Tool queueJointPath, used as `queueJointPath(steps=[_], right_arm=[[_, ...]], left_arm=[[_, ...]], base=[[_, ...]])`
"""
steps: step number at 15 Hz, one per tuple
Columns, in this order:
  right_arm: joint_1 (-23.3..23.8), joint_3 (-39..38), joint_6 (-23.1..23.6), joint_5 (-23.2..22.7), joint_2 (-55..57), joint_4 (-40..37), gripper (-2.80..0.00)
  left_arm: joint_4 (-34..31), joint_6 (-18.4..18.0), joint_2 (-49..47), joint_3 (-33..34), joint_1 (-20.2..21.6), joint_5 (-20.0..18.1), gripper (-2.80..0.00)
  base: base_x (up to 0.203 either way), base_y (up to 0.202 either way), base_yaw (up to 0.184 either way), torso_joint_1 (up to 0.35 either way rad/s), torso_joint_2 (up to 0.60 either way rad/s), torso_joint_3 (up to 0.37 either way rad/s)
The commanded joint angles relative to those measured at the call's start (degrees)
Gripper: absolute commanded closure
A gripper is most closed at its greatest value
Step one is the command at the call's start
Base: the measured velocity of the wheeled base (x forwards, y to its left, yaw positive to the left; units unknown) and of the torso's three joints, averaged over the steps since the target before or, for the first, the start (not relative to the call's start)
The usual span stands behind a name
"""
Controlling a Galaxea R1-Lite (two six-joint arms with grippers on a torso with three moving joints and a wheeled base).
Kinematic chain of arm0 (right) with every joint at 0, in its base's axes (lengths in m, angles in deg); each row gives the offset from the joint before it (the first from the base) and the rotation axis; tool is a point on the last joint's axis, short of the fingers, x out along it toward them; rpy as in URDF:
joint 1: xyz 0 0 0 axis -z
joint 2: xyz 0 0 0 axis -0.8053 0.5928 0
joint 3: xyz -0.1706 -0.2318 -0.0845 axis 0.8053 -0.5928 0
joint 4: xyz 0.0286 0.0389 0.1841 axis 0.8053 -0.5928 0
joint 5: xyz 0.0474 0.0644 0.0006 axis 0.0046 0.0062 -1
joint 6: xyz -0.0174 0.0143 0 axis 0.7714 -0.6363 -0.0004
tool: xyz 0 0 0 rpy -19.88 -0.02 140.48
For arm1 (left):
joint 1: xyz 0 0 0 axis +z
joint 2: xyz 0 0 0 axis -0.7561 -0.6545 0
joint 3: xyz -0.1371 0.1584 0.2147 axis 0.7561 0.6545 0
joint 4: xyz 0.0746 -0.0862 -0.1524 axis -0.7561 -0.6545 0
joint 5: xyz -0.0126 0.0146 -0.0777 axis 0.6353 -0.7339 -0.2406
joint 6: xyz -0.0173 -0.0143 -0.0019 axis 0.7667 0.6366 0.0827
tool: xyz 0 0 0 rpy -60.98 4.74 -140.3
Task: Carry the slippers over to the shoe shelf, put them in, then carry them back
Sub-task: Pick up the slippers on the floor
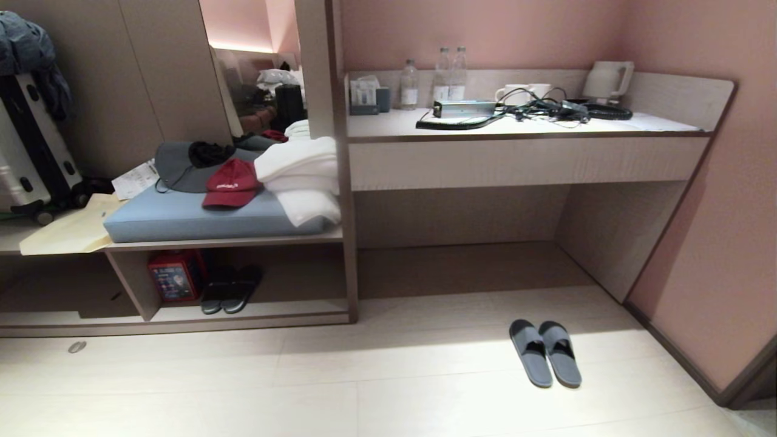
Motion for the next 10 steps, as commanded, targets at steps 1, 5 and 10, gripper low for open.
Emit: queueJointPath(steps=[1,5,10], right_arm=[[0.0,0.0,0.1,0.0,0.1,0.0,0.00],[0.0,0.0,0.1,0.0,0.1,0.0,0.00],[0.0,0.0,0.1,0.0,0.1,0.0,0.00]], left_arm=[[0.0,0.0,-0.1,0.0,0.1,0.0,0.00],[0.0,0.3,0.0,0.0,0.1,0.0,0.00],[0.0,0.2,0.0,0.0,0.1,0.0,0.00]], base=[[0.000,-0.198,0.003,0.006,0.00,0.006],[0.000,-0.195,0.002,0.001,0.00,0.006],[0.000,-0.196,0.001,0.004,0.00,0.004]])
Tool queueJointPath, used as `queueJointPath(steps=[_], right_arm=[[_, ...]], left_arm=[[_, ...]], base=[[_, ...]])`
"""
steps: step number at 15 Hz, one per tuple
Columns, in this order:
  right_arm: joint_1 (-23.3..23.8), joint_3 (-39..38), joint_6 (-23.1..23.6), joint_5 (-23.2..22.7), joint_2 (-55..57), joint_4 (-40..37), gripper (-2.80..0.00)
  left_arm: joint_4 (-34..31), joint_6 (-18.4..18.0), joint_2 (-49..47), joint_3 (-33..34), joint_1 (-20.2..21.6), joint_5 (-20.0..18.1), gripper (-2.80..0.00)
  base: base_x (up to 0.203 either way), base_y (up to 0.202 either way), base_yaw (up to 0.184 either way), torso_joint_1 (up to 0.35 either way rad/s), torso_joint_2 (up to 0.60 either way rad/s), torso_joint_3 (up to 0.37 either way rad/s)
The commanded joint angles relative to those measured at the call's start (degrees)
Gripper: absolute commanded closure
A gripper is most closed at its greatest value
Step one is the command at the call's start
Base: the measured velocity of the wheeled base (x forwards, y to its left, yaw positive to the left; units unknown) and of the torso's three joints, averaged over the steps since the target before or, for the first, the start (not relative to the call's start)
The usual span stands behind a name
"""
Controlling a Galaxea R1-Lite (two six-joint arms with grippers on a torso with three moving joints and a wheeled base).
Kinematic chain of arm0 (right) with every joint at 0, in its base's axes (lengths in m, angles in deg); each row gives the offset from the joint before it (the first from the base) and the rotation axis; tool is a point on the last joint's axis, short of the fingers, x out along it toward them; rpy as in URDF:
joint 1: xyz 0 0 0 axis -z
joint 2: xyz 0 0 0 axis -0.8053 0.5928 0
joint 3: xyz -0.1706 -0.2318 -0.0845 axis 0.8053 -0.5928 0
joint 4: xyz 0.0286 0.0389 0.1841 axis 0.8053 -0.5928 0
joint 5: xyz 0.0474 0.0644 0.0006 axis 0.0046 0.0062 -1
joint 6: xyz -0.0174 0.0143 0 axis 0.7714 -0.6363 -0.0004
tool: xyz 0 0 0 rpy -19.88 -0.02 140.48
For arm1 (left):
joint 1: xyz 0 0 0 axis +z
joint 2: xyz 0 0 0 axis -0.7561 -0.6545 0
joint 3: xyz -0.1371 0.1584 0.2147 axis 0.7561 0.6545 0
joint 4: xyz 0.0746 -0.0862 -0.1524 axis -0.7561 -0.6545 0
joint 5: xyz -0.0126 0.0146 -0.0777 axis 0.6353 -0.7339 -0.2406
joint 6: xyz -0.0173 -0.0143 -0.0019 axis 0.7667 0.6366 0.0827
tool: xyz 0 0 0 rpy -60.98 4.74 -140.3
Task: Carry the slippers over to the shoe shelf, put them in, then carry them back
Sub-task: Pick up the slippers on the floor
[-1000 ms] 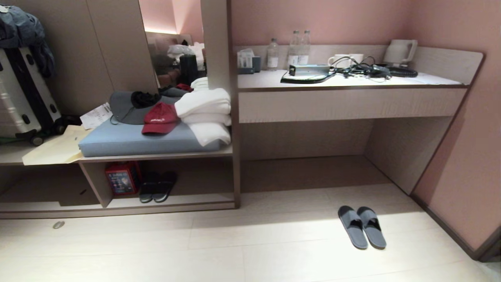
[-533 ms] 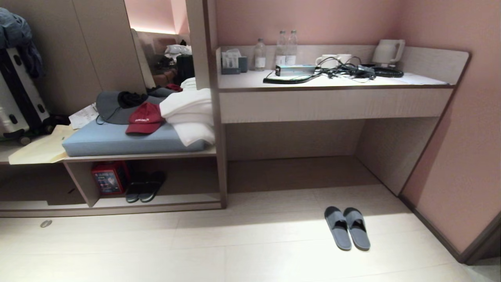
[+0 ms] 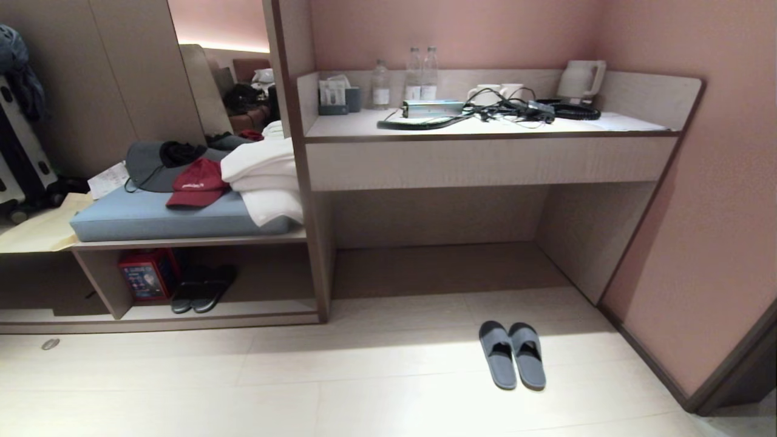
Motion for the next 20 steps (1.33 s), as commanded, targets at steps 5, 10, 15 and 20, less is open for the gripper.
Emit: queueJointPath(steps=[5,10,15,20], right_arm=[[0.0,0.0,0.0,0.0,0.0,0.0,0.00],[0.0,0.0,0.0,0.0,0.0,0.0,0.00],[0.0,0.0,0.0,0.0,-0.1,0.0,0.00],[0.0,0.0,0.0,0.0,0.0,0.0,0.00]], left_arm=[[0.0,0.0,0.0,0.0,0.0,-0.1,0.00],[0.0,-0.3,0.0,0.0,0.0,-0.1,0.00],[0.0,-0.2,0.0,0.0,0.1,-0.1,0.00],[0.0,-0.2,0.0,0.0,0.0,-0.1,0.00]], base=[[0.000,-0.129,0.002,0.003,0.00,0.002],[0.000,0.000,0.000,0.000,0.00,0.000],[0.172,0.000,0.000,0.000,0.00,0.003],[0.195,0.000,-0.003,0.003,0.00,0.005]])
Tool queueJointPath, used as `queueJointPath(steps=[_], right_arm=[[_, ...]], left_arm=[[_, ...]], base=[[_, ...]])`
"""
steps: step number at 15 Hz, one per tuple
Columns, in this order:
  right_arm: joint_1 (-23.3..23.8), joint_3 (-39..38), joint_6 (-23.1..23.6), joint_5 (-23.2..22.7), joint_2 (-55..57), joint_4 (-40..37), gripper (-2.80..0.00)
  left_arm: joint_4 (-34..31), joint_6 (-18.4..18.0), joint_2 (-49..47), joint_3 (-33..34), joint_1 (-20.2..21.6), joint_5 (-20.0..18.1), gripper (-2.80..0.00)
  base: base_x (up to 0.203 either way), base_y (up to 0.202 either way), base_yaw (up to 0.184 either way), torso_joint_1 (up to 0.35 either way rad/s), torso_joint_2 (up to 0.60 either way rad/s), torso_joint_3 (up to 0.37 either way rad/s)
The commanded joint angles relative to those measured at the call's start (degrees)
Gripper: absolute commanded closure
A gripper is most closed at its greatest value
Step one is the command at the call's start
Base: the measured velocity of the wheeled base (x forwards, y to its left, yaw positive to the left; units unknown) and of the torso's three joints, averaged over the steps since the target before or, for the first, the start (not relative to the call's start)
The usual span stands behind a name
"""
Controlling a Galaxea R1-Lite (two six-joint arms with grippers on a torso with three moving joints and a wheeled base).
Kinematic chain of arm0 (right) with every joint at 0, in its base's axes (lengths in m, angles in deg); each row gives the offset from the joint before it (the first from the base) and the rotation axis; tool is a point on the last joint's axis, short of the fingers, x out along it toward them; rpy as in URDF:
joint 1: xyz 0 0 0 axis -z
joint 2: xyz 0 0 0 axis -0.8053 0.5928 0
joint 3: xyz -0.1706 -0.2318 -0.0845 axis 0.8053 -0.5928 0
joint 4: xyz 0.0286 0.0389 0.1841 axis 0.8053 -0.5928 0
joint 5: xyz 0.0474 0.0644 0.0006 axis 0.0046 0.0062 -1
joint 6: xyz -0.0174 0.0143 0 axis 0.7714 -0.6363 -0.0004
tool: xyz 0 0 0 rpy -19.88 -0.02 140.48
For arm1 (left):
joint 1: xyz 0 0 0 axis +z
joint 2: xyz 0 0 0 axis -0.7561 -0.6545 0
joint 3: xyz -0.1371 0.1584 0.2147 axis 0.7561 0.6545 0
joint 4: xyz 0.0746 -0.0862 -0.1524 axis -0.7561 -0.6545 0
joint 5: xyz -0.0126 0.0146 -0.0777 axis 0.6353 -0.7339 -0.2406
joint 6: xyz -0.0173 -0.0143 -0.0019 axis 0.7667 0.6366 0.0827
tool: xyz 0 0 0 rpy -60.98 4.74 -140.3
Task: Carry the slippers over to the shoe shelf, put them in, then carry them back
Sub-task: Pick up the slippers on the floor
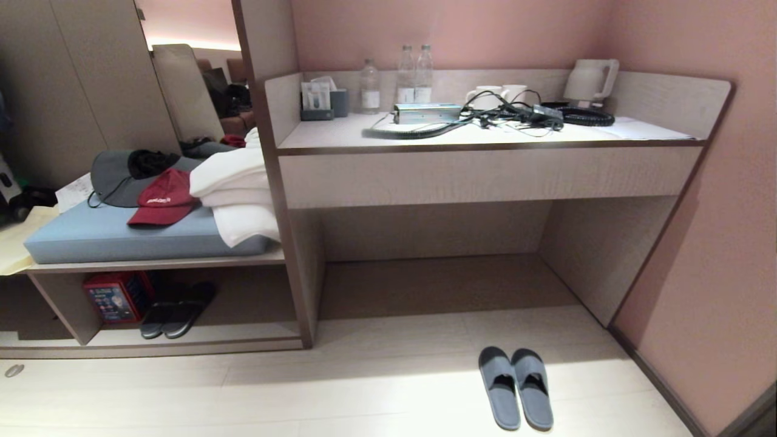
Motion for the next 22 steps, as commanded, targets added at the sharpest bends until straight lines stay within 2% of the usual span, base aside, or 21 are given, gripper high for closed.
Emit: queueJointPath(steps=[1,8,17,22], right_arm=[[0.0,0.0,0.0,0.0,0.0,0.0,0.00],[0.0,0.0,0.0,0.0,-0.1,0.0,0.00],[0.0,0.0,-0.3,0.2,-0.1,0.0,0.00],[0.0,0.0,-0.3,0.1,-0.1,0.0,0.00]], left_arm=[[0.0,0.0,0.0,0.0,0.0,0.0,0.00],[0.0,0.0,0.0,0.0,0.1,0.0,0.00],[0.0,0.1,0.0,0.0,0.1,0.0,0.00],[0.0,0.1,0.0,0.0,0.1,0.0,0.00]], base=[[0.197,0.000,-0.001,-0.001,0.00,0.002],[0.167,0.000,-0.002,0.004,0.00,0.003],[0.000,0.000,0.000,0.000,0.00,-0.006],[0.000,0.000,0.000,0.001,0.00,-0.176]])
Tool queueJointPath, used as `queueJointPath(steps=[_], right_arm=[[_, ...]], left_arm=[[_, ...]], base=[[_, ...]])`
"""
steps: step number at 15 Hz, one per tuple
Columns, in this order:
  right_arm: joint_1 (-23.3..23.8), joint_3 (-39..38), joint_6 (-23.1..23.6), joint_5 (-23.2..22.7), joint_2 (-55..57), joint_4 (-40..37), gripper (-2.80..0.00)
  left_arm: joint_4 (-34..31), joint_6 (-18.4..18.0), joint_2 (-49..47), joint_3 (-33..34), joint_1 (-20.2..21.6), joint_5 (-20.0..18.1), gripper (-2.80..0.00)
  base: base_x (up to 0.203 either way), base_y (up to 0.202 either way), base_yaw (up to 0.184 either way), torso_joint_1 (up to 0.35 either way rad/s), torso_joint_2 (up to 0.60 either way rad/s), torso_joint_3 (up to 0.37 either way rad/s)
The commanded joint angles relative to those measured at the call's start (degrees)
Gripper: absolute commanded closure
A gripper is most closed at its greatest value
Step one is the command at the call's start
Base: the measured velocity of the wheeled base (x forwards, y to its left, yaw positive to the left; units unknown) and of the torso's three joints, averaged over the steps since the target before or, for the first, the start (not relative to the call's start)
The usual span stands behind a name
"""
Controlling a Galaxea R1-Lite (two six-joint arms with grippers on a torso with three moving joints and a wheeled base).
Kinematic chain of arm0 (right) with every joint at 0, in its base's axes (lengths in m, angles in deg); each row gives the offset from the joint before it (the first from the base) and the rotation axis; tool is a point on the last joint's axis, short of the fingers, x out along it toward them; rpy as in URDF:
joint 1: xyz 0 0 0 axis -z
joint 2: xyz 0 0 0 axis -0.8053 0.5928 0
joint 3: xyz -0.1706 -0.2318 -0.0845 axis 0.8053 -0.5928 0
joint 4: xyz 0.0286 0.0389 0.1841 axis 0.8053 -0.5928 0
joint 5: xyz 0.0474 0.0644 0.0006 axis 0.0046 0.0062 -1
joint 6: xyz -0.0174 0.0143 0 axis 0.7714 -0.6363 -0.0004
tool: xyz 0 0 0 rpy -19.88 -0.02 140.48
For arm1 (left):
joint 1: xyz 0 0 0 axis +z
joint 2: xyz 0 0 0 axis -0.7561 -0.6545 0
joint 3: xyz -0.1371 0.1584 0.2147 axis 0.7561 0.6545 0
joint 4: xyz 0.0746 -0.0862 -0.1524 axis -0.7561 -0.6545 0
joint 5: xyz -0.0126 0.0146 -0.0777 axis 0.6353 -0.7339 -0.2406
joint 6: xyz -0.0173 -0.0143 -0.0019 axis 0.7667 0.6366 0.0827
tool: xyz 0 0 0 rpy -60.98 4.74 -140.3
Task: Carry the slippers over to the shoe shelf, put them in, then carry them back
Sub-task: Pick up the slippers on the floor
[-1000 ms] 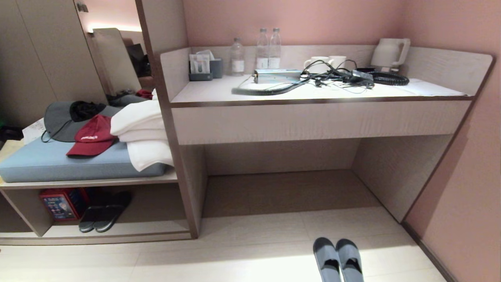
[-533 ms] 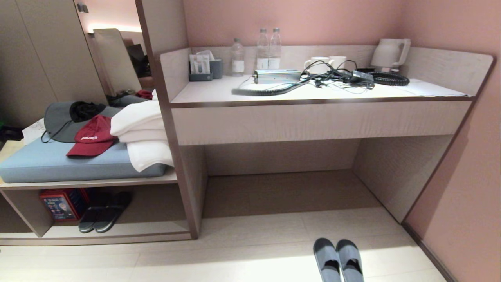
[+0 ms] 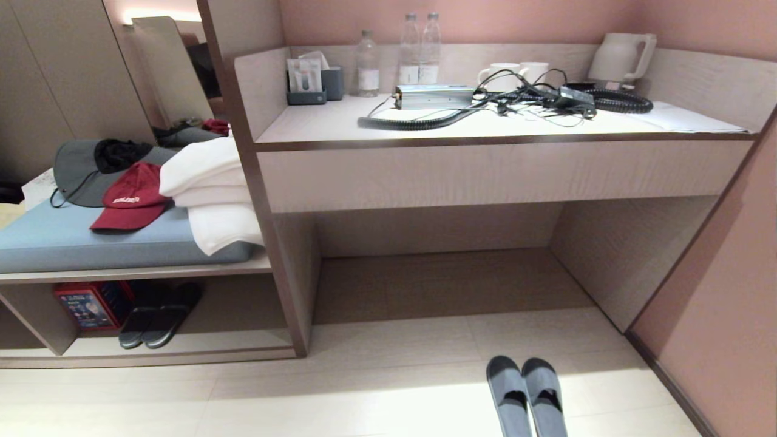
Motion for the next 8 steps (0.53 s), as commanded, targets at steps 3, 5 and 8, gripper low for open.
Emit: queueJointPath(steps=[3,5,8], right_arm=[[0.0,0.0,0.0,0.0,-0.1,0.0,0.00],[0.0,0.0,0.0,0.0,-0.1,0.0,0.00],[0.0,0.0,-0.3,0.1,-0.1,0.1,0.00]], left_arm=[[0.0,0.0,0.0,0.0,0.0,0.0,0.00],[0.0,0.0,0.0,0.0,0.0,0.0,0.00],[0.0,0.0,0.0,0.0,0.1,0.0,0.00]], base=[[0.000,0.000,0.000,0.001,0.00,-0.199],[0.000,0.000,0.000,0.005,0.00,-0.197],[0.000,0.000,0.000,0.002,0.01,-0.200]])
